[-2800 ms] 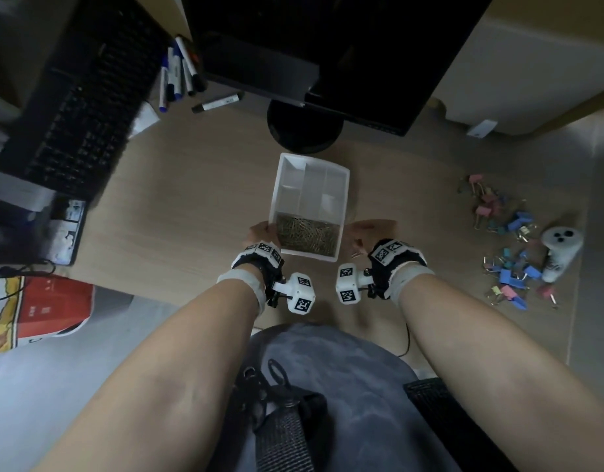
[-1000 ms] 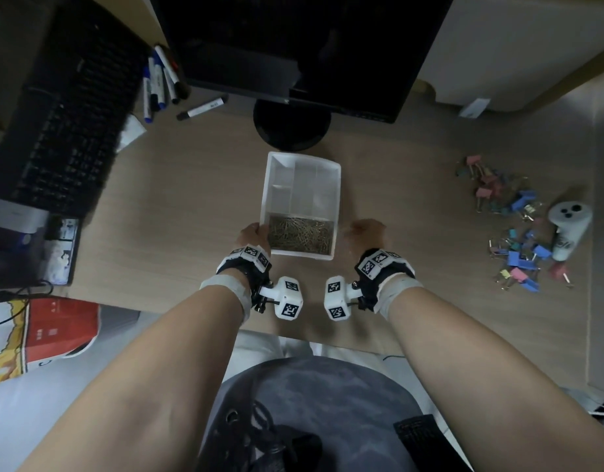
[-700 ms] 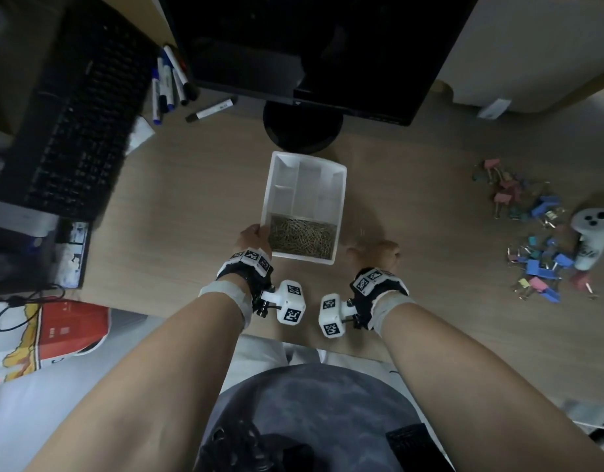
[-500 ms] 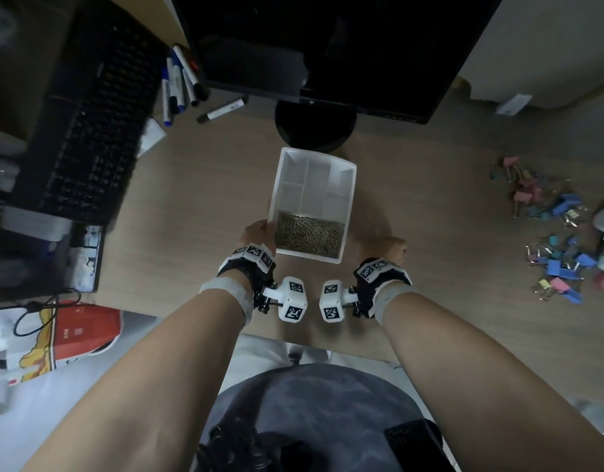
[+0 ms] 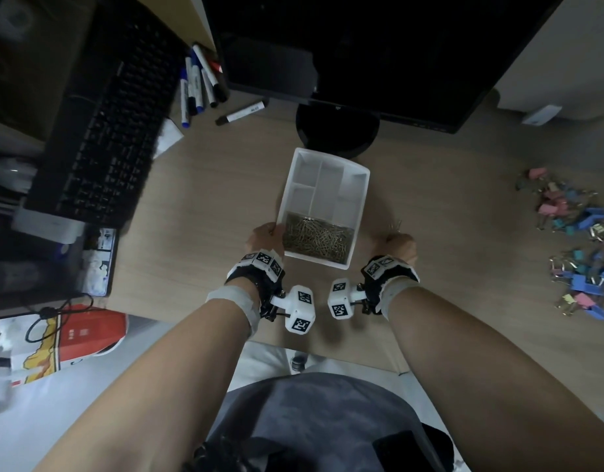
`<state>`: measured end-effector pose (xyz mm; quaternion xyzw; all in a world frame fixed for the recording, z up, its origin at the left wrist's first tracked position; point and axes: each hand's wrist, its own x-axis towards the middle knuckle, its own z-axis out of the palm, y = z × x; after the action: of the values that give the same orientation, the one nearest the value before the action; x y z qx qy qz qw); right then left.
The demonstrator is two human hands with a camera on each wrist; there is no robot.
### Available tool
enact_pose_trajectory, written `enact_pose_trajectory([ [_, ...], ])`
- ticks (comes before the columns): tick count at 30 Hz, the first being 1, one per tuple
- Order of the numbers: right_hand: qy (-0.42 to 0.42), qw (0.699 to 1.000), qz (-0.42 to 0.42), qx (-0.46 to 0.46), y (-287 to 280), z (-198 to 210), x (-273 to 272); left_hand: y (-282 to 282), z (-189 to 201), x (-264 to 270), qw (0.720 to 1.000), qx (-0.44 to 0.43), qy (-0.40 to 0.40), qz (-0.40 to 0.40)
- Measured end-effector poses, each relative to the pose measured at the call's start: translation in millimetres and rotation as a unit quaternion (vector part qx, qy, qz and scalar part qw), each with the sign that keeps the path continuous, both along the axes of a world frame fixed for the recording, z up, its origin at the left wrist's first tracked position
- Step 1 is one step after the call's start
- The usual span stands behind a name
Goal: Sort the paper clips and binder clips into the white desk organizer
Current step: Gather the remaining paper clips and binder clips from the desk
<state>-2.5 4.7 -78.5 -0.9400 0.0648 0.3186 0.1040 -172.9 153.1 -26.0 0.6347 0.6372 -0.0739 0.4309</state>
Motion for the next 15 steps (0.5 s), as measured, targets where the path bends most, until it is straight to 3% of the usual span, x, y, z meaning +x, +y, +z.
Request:
enact_pose_trajectory([
  [3, 0.015, 0.999, 0.016, 0.032, 4.5, 2.2, 3.6, -3.8, 0.2, 0.9, 1.000, 0.012, 0.003, 0.005],
  [10, -0.031, 0.990, 0.129, 0.044, 6.6, 4.2, 3.5, -14.3, -1.7, 1.8, 0.999, 0.015, 0.007, 0.033],
  [15, -0.056, 0.983, 0.162, 0.071, 0.7, 3.0, 0.5, -24.1, -3.7, 0.8, 0.999, 0.024, 0.012, 0.029],
])
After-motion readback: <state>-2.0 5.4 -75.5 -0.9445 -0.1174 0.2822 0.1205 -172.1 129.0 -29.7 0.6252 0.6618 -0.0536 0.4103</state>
